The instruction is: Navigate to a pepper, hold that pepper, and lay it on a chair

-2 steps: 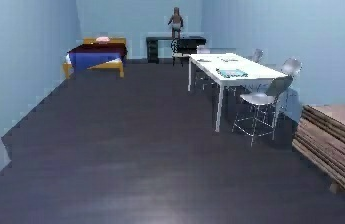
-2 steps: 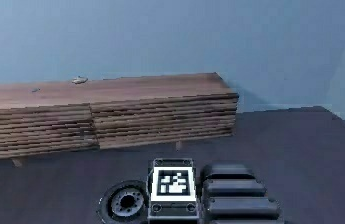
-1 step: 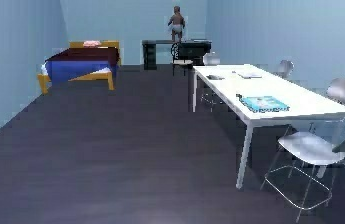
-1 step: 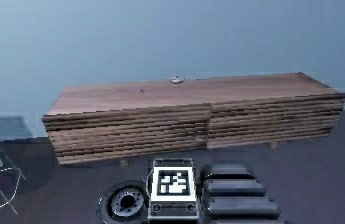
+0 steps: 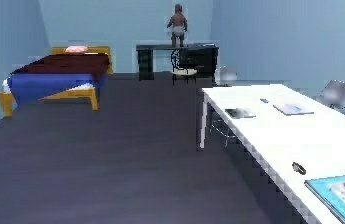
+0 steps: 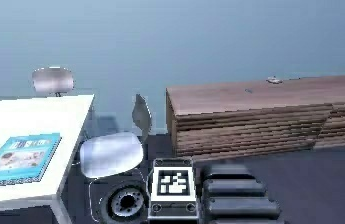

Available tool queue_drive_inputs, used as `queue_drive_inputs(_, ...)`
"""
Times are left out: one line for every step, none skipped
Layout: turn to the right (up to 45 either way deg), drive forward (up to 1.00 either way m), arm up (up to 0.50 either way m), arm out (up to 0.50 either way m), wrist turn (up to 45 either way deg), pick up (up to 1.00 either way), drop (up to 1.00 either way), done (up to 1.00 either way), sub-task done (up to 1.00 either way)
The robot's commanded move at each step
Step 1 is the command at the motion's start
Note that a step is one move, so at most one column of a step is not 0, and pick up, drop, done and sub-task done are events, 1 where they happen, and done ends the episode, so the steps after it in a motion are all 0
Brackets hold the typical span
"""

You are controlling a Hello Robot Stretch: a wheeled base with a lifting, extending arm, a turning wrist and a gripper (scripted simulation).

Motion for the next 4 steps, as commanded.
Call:
queue_drive_inputs(0.0, 1.0, 0.0, 0.0, 0.0, 0.0, 0.0, 0.0, 0.0)
queue_drive_inputs(0.0, 1.0, 0.0, 0.0, 0.0, 0.0, 0.0, 0.0, 0.0)
queue_drive_inputs(-3.0, 0.0, 0.0, 0.0, 0.0, 0.0, 0.0, 0.0, 0.0)
queue_drive_inputs(0.0, 0.2, 0.0, 0.0, 0.0, 0.0, 0.0, 0.0, 0.0)
